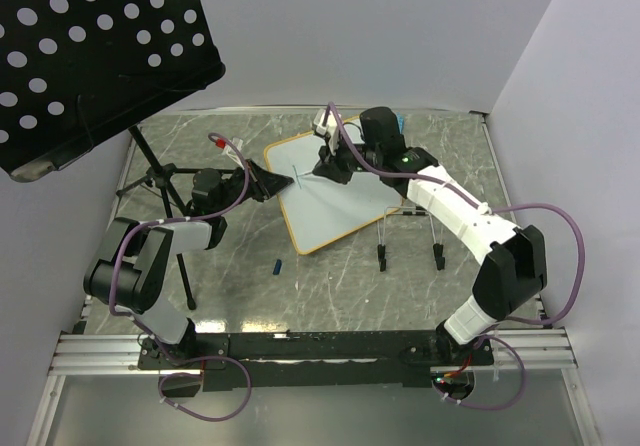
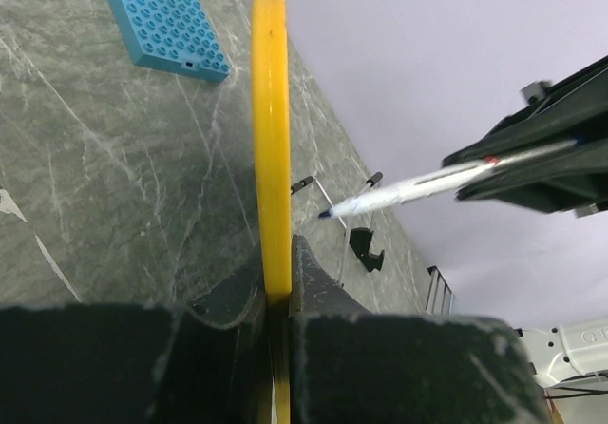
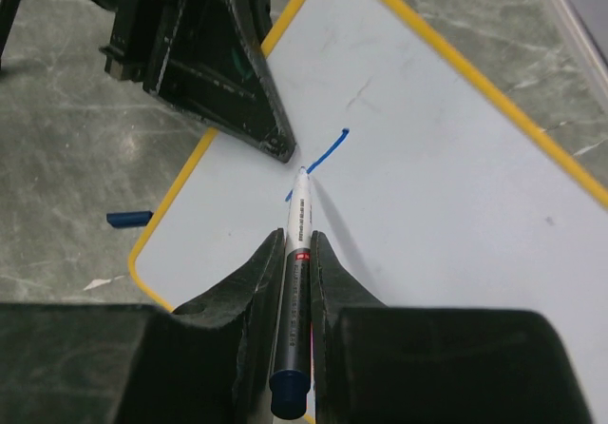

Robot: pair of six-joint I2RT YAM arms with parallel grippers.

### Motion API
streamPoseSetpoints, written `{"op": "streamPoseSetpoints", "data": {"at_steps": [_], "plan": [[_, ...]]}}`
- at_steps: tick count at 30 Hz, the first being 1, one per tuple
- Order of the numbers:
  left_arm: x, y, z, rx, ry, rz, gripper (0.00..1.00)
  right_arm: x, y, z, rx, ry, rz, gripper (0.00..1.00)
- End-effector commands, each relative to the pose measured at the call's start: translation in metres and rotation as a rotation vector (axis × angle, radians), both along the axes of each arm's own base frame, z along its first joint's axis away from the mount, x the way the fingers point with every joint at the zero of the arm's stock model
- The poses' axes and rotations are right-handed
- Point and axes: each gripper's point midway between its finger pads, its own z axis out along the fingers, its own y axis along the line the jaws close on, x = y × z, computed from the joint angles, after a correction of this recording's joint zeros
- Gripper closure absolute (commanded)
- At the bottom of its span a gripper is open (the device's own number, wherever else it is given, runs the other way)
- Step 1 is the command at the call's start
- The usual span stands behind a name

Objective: Write a sentence on the whiteboard
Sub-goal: Write on the whiteboard with the whiteboard.

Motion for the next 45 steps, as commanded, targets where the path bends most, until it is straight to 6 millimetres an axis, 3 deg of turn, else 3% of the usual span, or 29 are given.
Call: {"op": "streamPoseSetpoints", "data": {"at_steps": [1,17,26,35,45], "plan": [[-0.004,-0.006,0.072,-0.102,-0.236,-0.045,0.99,0.009,0.01,0.036,0.057,-0.067,0.005,1.0],[-0.005,-0.007,0.07,-0.104,-0.236,-0.056,0.99,0.026,0.017,0.025,0.051,-0.044,-0.027,1.0],[-0.005,-0.007,0.069,-0.098,-0.235,-0.054,0.99,0.039,0.005,0.024,0.035,-0.059,-0.117,1.0],[-0.003,-0.007,0.069,-0.091,-0.238,-0.05,0.99,0.042,-0.007,0.018,0.006,-0.06,-0.16,1.0],[-0.002,-0.007,0.071,-0.087,-0.238,-0.05,0.99,0.032,-0.009,0.011,-0.006,-0.033,-0.139,1.0]]}}
